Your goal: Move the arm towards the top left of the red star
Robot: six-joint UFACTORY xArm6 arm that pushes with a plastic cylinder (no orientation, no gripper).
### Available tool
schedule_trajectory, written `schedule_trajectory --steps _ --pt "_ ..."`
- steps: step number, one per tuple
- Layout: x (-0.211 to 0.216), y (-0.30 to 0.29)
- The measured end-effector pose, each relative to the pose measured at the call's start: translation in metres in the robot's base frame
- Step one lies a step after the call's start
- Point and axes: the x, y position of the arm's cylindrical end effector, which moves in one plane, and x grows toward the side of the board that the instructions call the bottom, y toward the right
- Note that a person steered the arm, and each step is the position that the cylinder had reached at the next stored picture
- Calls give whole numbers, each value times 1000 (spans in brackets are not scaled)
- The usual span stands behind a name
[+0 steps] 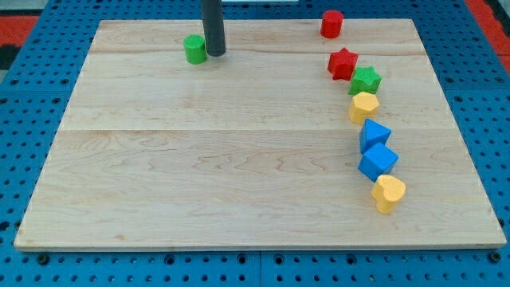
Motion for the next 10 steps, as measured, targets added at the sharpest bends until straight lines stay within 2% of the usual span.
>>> schedule_trajectory --steps 1,2,3,5,7,10 --pt "-1 -34" --pt "-21 -58" --pt "-21 -61" --pt "-13 -46" --pt "-13 47" --pt "-15 68"
